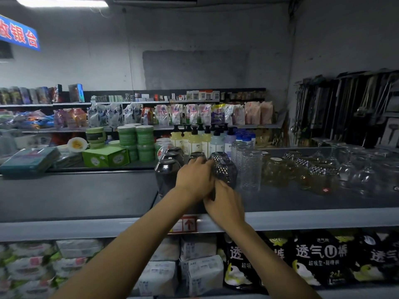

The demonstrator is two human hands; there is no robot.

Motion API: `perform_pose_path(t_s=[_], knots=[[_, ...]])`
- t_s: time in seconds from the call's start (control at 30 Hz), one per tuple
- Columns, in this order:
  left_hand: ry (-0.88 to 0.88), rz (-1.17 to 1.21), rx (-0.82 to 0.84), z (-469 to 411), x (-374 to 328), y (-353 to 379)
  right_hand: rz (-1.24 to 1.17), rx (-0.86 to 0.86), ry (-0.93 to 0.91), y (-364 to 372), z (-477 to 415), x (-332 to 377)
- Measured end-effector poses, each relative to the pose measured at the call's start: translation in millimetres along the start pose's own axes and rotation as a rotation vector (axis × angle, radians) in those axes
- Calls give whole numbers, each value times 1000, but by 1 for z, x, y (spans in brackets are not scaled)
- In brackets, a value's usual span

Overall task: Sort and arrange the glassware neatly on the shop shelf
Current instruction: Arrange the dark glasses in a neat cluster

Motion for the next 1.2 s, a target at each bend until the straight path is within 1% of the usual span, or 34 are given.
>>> perform_pose_path(t_s=[0.07,0.17,0.33,0.5,0.7,0.8,0.9,0.93,1.03,1.13,1.2], knots=[[-16,-15,51,-2,5,9,43,30,-1,4,1,-3],[-14,-32,77,-2,10,17,98,68,-43,8,2,0],[-16,-67,46,-4,15,18,160,106,-117,12,4,5],[-30,-70,25,-3,19,21,172,130,-154,12,6,9],[-45,-48,-5,2,14,11,157,135,-147,8,8,10],[-54,-19,-24,5,12,4,71,83,-106,5,7,5],[-86,-3,-30,12,14,2,-140,-18,19,-4,1,-8],[-100,0,-31,15,14,2,-189,-66,30,-11,-3,-10],[-147,23,-76,27,12,1,-254,-156,-43,-38,-19,1],[-262,114,-158,43,10,3,-276,-172,-76,-60,-56,19],[-384,172,-188,55,10,8,-257,-99,-51,-56,-94,23]])
Point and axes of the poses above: each hand's wrist, its own z-axis away from the middle knuckle, its own y-axis out of the palm, x = y × z, the point moved 8 cm from there along -z, towards the middle knuckle, and after that the axes turned 12 degrees about -x, right-handed, at the moved point
